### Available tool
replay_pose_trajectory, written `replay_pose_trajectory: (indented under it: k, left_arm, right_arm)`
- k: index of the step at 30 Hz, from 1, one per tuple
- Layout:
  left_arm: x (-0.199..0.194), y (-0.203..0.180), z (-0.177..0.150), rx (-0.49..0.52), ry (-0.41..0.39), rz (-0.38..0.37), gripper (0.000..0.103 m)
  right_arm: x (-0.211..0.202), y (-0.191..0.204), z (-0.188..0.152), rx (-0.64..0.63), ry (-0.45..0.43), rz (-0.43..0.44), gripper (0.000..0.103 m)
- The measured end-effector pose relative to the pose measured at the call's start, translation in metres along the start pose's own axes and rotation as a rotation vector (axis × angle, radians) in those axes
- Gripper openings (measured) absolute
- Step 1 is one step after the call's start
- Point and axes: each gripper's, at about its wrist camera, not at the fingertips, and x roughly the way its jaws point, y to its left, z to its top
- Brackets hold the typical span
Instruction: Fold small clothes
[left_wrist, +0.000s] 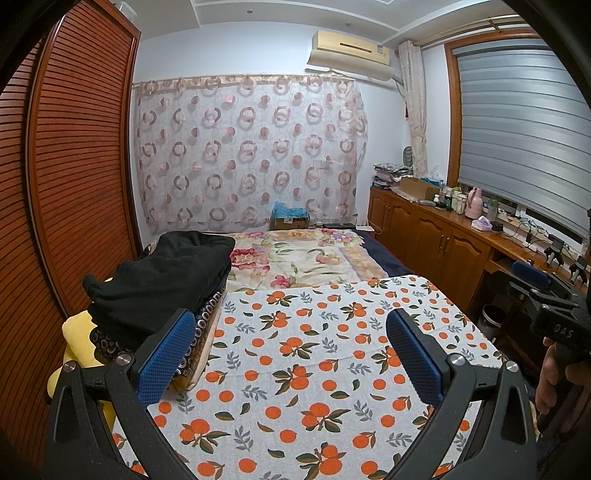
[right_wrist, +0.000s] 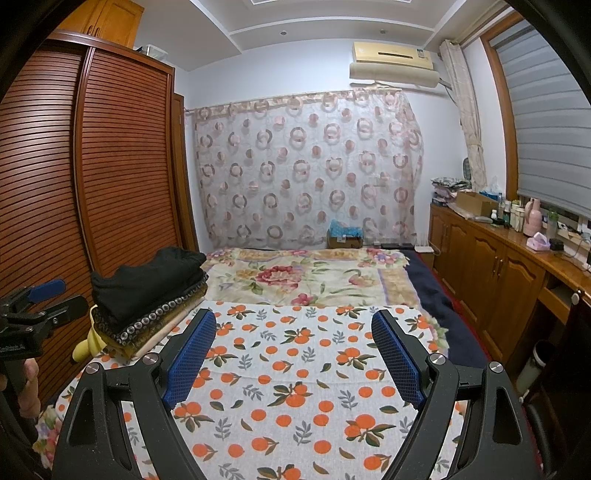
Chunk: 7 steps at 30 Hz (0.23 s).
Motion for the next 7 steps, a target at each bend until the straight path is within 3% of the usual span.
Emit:
replay_pose_trajectory:
  k: [7]
  left_arm:
    - [-0.0005,0.0018,0.0004,-0.001,0.0,-0.001,0.103]
  right_arm:
    - [-0.0009,0.0006,0.0007,-0.002,0.001,0.005,0.087]
